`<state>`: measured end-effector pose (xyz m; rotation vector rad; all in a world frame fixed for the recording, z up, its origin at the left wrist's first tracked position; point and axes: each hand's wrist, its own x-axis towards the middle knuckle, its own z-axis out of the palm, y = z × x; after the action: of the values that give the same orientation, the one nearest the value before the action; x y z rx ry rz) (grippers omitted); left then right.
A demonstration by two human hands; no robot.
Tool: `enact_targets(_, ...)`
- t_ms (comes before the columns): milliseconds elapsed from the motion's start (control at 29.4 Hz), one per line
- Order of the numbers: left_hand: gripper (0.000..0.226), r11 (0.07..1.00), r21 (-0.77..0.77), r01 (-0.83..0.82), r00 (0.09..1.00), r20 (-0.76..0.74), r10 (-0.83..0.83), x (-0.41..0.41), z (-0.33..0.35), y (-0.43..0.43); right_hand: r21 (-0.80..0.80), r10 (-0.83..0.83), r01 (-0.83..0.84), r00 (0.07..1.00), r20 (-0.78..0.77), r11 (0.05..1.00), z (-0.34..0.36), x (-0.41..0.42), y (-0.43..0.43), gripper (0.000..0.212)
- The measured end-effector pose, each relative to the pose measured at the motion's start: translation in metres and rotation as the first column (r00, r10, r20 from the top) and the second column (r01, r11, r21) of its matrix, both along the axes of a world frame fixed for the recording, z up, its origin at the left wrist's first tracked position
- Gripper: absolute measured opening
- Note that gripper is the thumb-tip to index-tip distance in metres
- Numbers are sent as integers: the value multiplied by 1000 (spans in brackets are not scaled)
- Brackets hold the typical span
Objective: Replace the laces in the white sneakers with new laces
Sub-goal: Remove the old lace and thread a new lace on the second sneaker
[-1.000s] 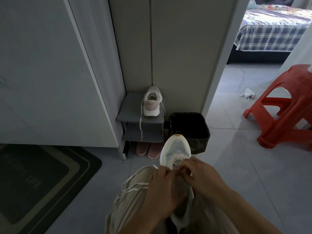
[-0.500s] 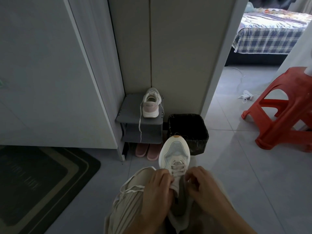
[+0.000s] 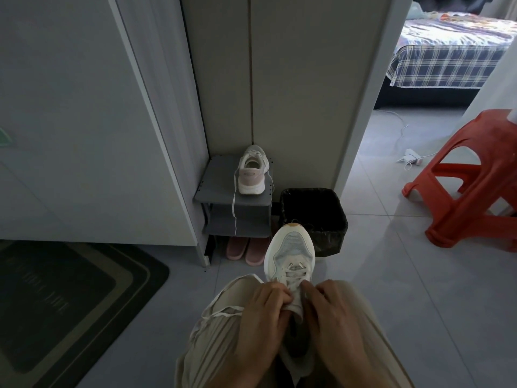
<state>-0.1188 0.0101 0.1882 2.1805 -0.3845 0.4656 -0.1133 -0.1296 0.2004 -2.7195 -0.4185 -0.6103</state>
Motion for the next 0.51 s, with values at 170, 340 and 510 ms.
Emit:
enact_targets(170, 5, 991, -136, 21, 997, -72, -31, -2, 2, 1, 95, 106, -99, 991, -78, 991, 12, 12, -7, 17)
enact_targets(340, 11, 999, -50, 20, 999, -44, -22, -3, 14, 3, 215, 218, -163, 940, -263, 963, 11, 23, -19, 10)
enact_targets(510, 22, 996, -83, 38, 993, -108, -46, -3, 5, 4, 355, 186, -15, 872, -453, 935, 23, 31, -11, 9)
